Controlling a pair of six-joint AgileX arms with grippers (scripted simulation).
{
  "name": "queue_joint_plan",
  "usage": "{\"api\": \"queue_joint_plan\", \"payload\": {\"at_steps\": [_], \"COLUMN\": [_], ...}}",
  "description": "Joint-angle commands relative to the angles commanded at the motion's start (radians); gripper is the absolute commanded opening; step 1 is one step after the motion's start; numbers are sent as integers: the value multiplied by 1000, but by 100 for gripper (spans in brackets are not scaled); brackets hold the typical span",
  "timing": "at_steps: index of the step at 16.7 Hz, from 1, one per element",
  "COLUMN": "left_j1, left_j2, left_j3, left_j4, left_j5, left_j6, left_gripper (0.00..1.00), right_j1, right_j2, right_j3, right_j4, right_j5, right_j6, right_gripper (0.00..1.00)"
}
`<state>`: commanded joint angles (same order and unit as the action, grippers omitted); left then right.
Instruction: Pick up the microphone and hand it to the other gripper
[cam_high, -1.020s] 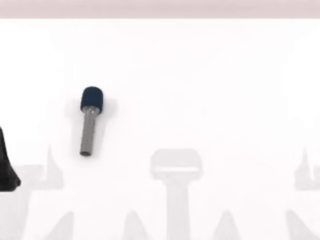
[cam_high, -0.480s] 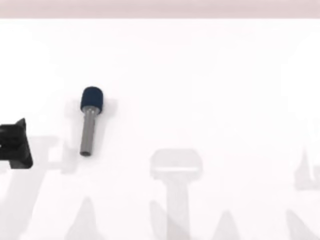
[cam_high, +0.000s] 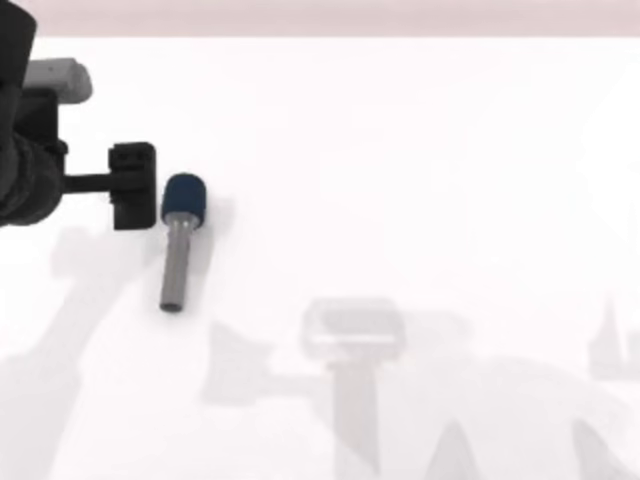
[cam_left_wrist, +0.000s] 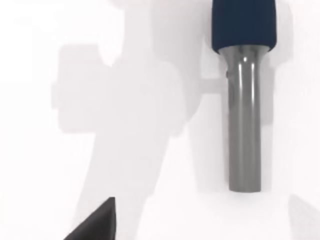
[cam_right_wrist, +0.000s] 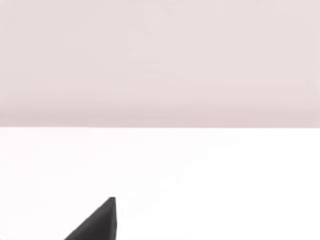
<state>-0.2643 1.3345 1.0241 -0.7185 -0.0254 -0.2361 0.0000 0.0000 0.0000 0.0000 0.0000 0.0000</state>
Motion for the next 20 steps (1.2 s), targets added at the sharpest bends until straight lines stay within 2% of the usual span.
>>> {"api": "queue_joint_plan", "payload": {"at_steps": [5, 10, 16, 20], "left_j1": [-68, -97, -92, -89], "left_j2": [382, 538, 545, 620], "left_j3": [270, 372, 360, 292], "left_j4": [-193, -287, -269, -120], "left_j5": [-12, -19, -18, -18], "left_j6": [-63, -88, -85, -78], "left_gripper": [100, 100, 100, 100], "right_j1": [0, 0, 0, 0], "right_j2": [0, 0, 0, 0], "right_j3": [0, 0, 0, 0], "right_j4": [0, 0, 0, 0], "right_j5": [0, 0, 0, 0], "right_j6": [0, 0, 0, 0], "right_gripper": [100, 100, 100, 100]}}
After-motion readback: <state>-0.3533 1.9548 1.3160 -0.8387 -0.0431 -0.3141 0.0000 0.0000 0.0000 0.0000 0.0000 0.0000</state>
